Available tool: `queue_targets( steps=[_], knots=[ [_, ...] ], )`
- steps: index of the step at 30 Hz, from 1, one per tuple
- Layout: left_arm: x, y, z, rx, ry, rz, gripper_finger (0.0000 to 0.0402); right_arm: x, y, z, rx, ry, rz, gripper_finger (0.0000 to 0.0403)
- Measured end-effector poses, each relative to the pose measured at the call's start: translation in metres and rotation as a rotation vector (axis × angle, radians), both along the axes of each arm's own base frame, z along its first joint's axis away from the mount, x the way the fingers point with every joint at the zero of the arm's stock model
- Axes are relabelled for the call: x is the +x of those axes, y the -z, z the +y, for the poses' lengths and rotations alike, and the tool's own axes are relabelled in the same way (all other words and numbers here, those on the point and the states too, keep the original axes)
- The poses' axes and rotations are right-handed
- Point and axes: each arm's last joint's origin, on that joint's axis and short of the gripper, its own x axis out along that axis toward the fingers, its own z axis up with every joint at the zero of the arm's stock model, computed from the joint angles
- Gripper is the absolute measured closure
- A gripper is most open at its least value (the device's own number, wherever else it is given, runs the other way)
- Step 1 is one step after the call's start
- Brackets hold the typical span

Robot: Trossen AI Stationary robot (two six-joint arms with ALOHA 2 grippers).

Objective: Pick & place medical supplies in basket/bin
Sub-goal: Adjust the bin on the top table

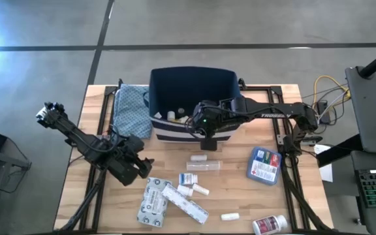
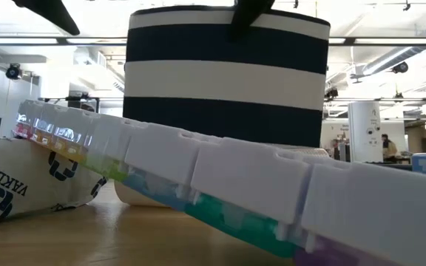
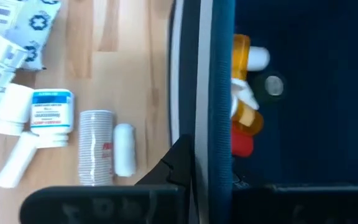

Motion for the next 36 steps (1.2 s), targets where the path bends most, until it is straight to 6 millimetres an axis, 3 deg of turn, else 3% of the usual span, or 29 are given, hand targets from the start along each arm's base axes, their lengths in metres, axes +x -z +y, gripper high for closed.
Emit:
queue_targets(
  steps=[6,12,15,28,36],
  knots=[
    [0.001,0.0,-0.001,0.003,0.008,-0.002,0.0078,-0.001,-0.002,-0.001,-0.021,0.017,0.0,0.0394],
    [0.002,0.0,-0.001,-0.003,0.01,-0.013,0.0078,0.002,0.032,-0.001,-0.028,0.019,0.104,0.0393],
    [0.002,0.0,-0.002,-0.005,0.009,-0.016,0.0078,0.004,0.033,-0.002,-0.055,0.031,0.08,0.0383],
    [0.003,-0.001,-0.002,-0.011,0.009,-0.025,0.0078,0.01,0.033,-0.024,-0.162,0.048,0.046,0.0216],
    [0.004,-0.001,-0.003,-0.019,0.009,-0.037,0.0078,0.006,0.017,-0.012,-0.137,0.005,0.004,0.0167]
  ],
)
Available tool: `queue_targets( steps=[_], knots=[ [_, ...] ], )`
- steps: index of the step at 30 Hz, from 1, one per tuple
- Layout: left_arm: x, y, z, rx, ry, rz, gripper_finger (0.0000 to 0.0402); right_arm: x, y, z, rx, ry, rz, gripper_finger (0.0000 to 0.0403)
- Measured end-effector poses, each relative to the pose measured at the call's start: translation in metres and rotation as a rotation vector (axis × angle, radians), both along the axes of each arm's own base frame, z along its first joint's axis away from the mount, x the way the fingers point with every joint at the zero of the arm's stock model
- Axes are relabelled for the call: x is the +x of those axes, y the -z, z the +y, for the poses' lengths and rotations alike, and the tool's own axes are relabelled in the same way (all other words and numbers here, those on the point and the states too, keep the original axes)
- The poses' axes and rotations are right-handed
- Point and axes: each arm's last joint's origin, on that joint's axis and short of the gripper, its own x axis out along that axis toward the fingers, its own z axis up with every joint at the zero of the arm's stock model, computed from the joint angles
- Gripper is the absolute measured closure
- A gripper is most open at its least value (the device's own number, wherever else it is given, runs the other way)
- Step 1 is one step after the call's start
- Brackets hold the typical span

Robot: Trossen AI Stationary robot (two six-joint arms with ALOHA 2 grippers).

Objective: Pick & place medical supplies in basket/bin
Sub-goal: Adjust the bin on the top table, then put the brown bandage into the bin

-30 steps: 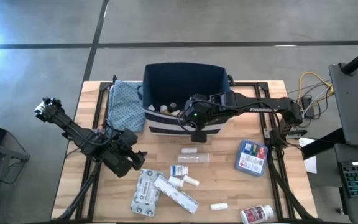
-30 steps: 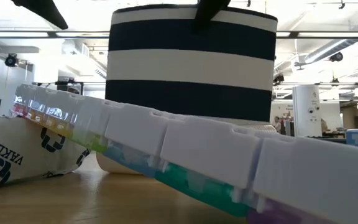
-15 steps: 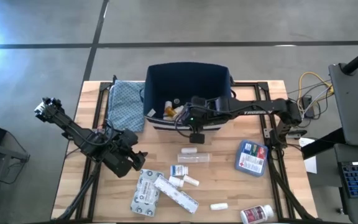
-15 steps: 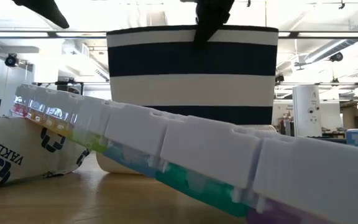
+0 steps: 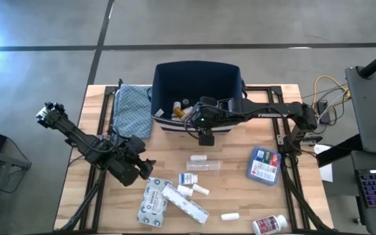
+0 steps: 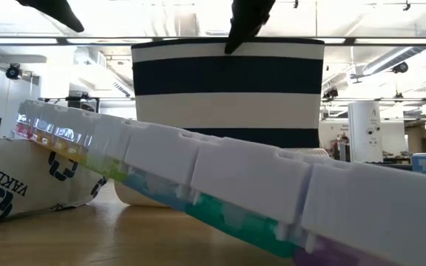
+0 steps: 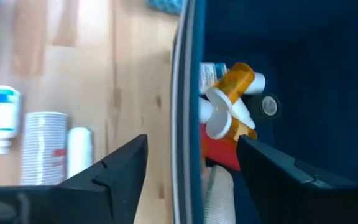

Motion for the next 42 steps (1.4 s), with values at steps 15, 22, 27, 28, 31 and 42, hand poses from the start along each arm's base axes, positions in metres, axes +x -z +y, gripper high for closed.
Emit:
queue_targets(
  steps=[15,22,27,28,31,42],
  knots=[
    [0.0,0.0,0.0,0.008,0.008,0.003,0.0078,-0.048,-0.06,0.038,-0.065,-0.004,-0.189,0.0085],
    [0.0,0.0,0.0,0.009,0.01,0.002,0.0078,-0.08,-0.052,0.092,-0.001,-0.096,-0.039,0.0081],
    [0.003,-0.002,-0.002,0.03,0.062,-0.013,0.0078,-0.089,-0.017,0.126,0.106,-0.05,0.061,0.0083],
    [0.004,-0.002,-0.003,0.033,0.075,-0.019,0.0078,-0.091,-0.006,0.133,0.114,-0.041,0.087,0.0084],
    [0.005,-0.003,-0.003,0.047,0.102,-0.024,0.0078,-0.089,0.033,0.151,0.153,-0.028,0.129,0.0085],
    [0.004,-0.003,-0.007,0.021,0.154,-0.005,0.0078,-0.067,0.134,0.146,0.201,0.06,0.111,0.0085]
  ],
)
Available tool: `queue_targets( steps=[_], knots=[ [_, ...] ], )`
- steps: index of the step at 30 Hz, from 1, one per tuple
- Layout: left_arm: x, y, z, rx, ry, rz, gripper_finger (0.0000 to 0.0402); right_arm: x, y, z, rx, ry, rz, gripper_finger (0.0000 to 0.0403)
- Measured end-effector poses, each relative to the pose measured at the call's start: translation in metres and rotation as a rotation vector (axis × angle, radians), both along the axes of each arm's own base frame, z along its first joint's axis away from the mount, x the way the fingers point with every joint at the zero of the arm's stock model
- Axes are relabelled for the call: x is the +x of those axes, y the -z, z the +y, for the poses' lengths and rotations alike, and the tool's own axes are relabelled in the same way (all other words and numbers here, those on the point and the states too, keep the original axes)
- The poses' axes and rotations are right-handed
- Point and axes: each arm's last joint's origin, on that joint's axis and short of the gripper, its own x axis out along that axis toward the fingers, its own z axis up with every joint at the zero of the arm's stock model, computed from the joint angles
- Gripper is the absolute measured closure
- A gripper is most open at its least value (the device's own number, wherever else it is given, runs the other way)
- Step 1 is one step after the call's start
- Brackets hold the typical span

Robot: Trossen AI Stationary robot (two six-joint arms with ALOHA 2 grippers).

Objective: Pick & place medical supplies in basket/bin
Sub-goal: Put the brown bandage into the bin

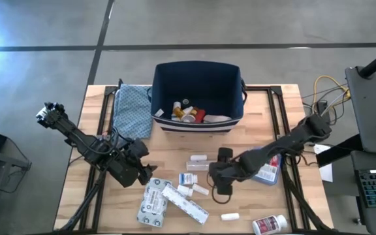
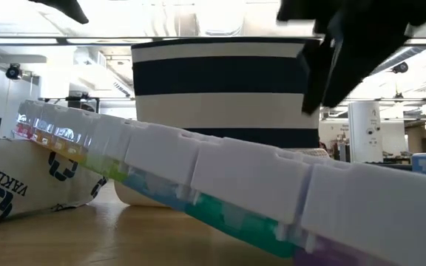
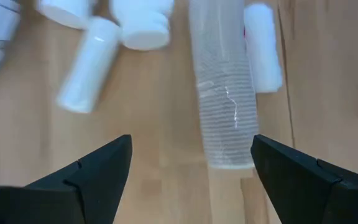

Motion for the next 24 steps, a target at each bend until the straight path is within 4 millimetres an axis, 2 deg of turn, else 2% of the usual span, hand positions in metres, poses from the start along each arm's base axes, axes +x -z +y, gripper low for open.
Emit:
queue_targets(
  steps=[3,8,11,18,24],
  knots=[
    [-0.001,0.0,-0.002,-0.002,0.009,0.001,0.0078,0.003,0.017,-0.012,-0.002,0.03,-0.004,0.0085],
    [-0.001,0.0,-0.002,-0.013,0.003,-0.006,0.0078,0.008,0.036,-0.038,0.018,0.127,-0.03,0.0085],
    [-0.001,0.0,-0.002,-0.018,-0.004,-0.008,0.0078,0.009,0.045,-0.049,0.059,0.125,-0.022,0.0085],
    [-0.001,0.0,-0.002,-0.023,-0.009,-0.009,0.0078,0.012,0.053,-0.051,0.083,0.021,-0.1,0.0086],
    [-0.001,0.0,-0.002,-0.019,-0.013,-0.013,0.0078,0.008,0.061,-0.052,0.1,0.021,-0.106,0.0105]
  ],
)
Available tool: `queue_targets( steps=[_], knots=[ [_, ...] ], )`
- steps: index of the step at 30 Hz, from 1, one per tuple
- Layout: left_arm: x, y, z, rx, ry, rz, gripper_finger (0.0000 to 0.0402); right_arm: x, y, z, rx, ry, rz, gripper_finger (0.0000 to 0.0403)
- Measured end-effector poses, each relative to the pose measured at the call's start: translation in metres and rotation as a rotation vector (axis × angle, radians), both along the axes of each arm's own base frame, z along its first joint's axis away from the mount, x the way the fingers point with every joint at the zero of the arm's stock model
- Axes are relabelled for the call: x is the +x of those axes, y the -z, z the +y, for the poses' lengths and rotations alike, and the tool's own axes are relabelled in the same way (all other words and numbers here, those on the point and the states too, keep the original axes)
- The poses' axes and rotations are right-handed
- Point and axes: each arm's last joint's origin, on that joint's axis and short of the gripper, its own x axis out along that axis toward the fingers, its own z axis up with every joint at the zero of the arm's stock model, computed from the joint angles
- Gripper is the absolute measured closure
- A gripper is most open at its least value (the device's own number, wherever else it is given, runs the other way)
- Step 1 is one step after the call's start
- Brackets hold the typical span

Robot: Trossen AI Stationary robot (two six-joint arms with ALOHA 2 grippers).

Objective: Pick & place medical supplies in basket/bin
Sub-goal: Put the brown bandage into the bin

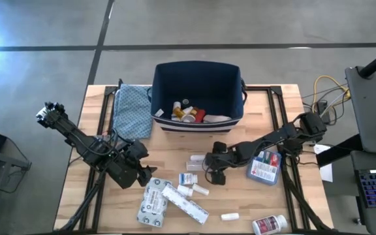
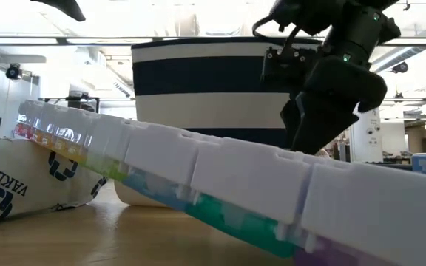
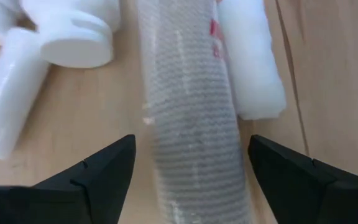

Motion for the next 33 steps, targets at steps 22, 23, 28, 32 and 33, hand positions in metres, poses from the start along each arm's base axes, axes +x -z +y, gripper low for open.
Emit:
queue_targets(
  steps=[22,23,28,32,33],
  knots=[
    [0.0,0.0,0.001,-0.012,-0.038,-0.02,0.0078,0.019,-0.097,0.017,0.056,-0.052,-0.094,0.0286],
    [0.0,0.0,0.001,-0.011,-0.038,-0.02,0.0078,0.021,-0.116,0.017,0.048,-0.054,-0.147,0.0286],
    [0.0,0.0,0.0,-0.011,-0.037,-0.02,0.0078,0.018,-0.201,-0.001,-0.139,0.09,-0.367,0.0285],
    [0.001,-0.001,0.0,-0.013,-0.037,-0.023,0.0078,0.018,-0.251,-0.042,-0.248,0.254,-0.465,0.0285],
    [0.001,-0.001,0.0,-0.013,-0.037,-0.023,0.0078,0.018,-0.257,-0.055,-0.255,0.292,-0.47,0.0285]
  ],
)
